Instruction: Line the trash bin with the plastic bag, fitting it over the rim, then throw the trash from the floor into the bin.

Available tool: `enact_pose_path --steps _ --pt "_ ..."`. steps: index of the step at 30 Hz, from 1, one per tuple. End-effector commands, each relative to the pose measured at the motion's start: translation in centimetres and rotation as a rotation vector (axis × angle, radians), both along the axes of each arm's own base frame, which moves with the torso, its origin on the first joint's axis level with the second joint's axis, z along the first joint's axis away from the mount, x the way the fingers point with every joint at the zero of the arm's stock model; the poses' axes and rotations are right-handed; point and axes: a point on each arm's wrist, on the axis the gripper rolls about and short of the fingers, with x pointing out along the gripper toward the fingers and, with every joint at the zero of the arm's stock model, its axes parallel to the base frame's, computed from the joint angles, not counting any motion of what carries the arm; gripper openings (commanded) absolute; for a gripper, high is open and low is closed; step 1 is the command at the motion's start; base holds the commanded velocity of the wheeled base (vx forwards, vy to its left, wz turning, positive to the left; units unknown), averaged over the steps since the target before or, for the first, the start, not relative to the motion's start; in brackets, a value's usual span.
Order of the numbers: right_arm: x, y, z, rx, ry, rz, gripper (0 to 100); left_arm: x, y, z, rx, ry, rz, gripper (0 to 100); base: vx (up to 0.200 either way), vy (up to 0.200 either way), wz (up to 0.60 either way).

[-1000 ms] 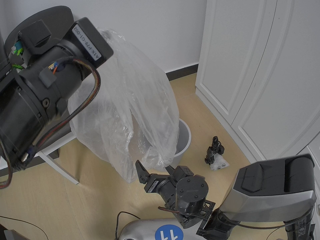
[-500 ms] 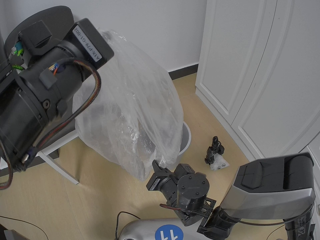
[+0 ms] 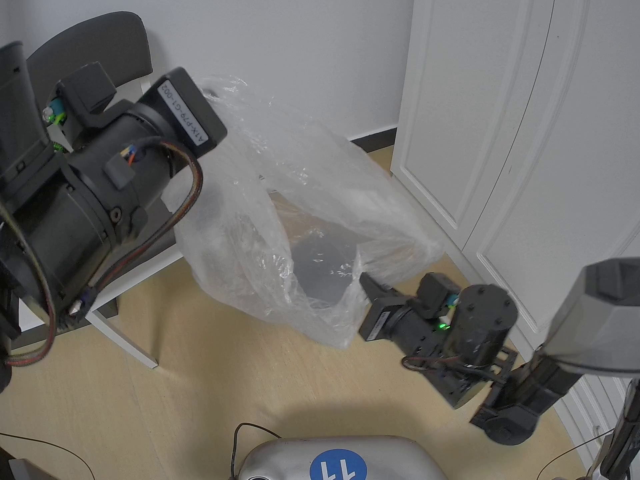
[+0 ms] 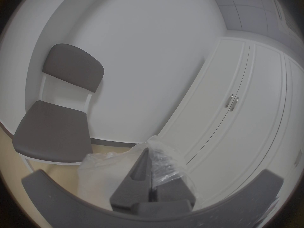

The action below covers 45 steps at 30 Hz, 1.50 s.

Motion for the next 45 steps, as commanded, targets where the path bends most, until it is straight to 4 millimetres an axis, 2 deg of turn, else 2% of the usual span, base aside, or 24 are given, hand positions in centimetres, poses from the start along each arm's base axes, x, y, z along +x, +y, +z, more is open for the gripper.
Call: enact_pose_path --steps 1,5,6,7,11,16,18,20,25,31,37,45 --pt "-1.3 -7.5 6.2 -0.066 -0.093 -0.053 0 2.8 -1.1 -3.6 0.11 0.091 0.049 0 0.0 0.0 0.0" --pt "-1.9 -10.4 8.7 -0.112 -0.067 -0.101 0 3.7 -1.3 -5.6 0.2 0.129 0.073 0 0.0 0.0 0.0" --pt "-1.9 -10.4 8.7 -0.112 -0.067 -0.101 0 3.7 -1.3 -5.6 0.2 0.129 0.073 0 0.0 0.0 0.0" --pt "-2.6 -11.5 9.9 -0.121 -0.059 -0.091 0 3.9 -1.3 -6.5 0.24 0.147 0.078 0 0.0 0.0 0.0" --pt "-3.5 -13.3 11.0 -0.141 -0.066 -0.101 0 4.0 -1.3 -8.1 0.301 0.178 0.05 0 0.0 0.0 0.0" --pt "-4.1 -14.5 10.8 -0.225 -0.06 -0.127 0 4.2 -1.6 -9.8 0.358 0.215 0.0 0 0.0 0.0 0.0" --pt "-4.8 -15.3 10.3 -0.331 0.034 -0.131 0 4.4 -1.9 -10.8 0.385 0.24 -0.005 0 0.0 0.0 0.0" --pt "-5.4 -15.6 10.6 -0.381 0.115 -0.12 0 4.5 -2.0 -11.6 0.408 0.259 -0.009 0 0.0 0.0 0.0" --pt "-6.4 -16.1 11.3 -0.419 0.193 -0.095 0 4.5 -2.0 -12.5 0.45 0.274 -0.014 0 0.0 0.0 0.0" --pt "-6.9 -16.2 11.0 -0.417 0.185 -0.011 0 4.2 -1.9 -13.1 0.476 0.283 -0.042 0 0.0 0.0 0.0" --pt "-5.8 -15.7 11.2 -0.39 0.176 -0.002 0 4.0 -1.8 -13.2 0.461 0.266 -0.102 0 0.0 0.0 0.0" --pt "-4.8 -15.3 9.6 -0.433 0.234 -0.01 0 3.9 -1.6 -12.3 0.403 0.197 -0.1 0 0.0 0.0 0.0"
